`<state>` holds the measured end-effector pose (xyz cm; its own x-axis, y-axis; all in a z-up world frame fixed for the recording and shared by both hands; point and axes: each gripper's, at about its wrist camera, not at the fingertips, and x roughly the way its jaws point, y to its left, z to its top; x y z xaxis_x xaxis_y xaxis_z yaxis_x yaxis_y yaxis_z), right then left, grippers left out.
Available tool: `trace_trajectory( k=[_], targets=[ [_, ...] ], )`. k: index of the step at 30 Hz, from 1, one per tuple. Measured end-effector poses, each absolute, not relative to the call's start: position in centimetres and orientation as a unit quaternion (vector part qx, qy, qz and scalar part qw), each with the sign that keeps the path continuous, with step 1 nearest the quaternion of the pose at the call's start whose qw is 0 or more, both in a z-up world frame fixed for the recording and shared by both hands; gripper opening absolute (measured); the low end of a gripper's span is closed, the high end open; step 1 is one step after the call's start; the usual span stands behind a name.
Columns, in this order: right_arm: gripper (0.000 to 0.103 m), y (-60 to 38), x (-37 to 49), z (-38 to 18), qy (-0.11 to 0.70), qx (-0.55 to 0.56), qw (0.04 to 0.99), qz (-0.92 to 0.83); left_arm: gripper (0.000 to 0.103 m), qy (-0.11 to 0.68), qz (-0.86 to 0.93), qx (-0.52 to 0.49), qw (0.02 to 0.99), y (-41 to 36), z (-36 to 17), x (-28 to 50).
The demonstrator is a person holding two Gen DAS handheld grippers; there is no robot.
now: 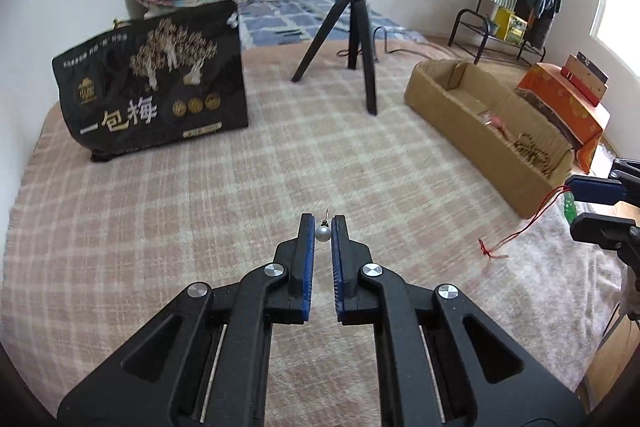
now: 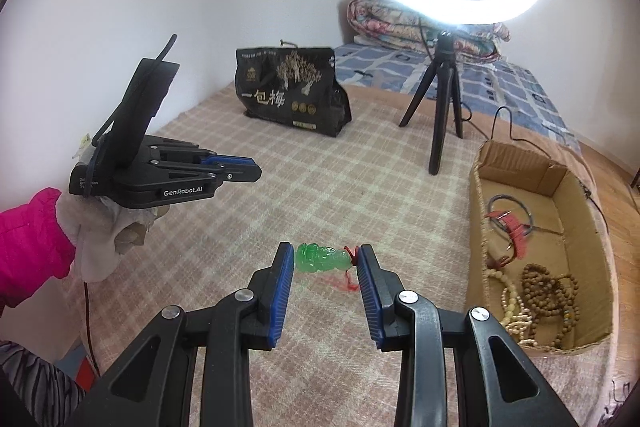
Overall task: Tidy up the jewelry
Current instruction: 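Carry the earring with left gripper while right gripper carries the jade pendant over the box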
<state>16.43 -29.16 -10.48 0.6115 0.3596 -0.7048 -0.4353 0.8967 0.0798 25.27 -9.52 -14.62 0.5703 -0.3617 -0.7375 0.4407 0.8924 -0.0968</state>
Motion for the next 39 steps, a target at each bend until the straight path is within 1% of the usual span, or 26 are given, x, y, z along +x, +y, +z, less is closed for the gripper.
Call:
trace_trajectory(
  k=[12, 19, 31, 39],
  targets=[
    [0.033, -35.4, 16.0, -5.2, 0.344, -0.039, 0.924, 0.163, 0.006, 0.369, -0.271, 0.054, 0.888, -14.7, -10.2, 25.4],
    [0.033, -39.1, 16.7, -3.5, 0.334, -0.036, 0.934, 0.121, 0.006, 0.353, -0.292, 0.058, 0.887, -18.9, -8.6, 26.9],
    [0.033, -43.1, 18.0, -3.9, 0.336, -0.028, 0.938, 0.087, 0.006, 0.342, -0.319, 0.064, 0.882, -26.1, -7.6, 29.9],
    [0.033, -43.7, 18.8, -5.4, 0.346, -0.028, 0.934, 0.086, 0.006, 0.344, -0.323, 0.064, 0.88, -29.6, -8.5, 31.8]
  ],
)
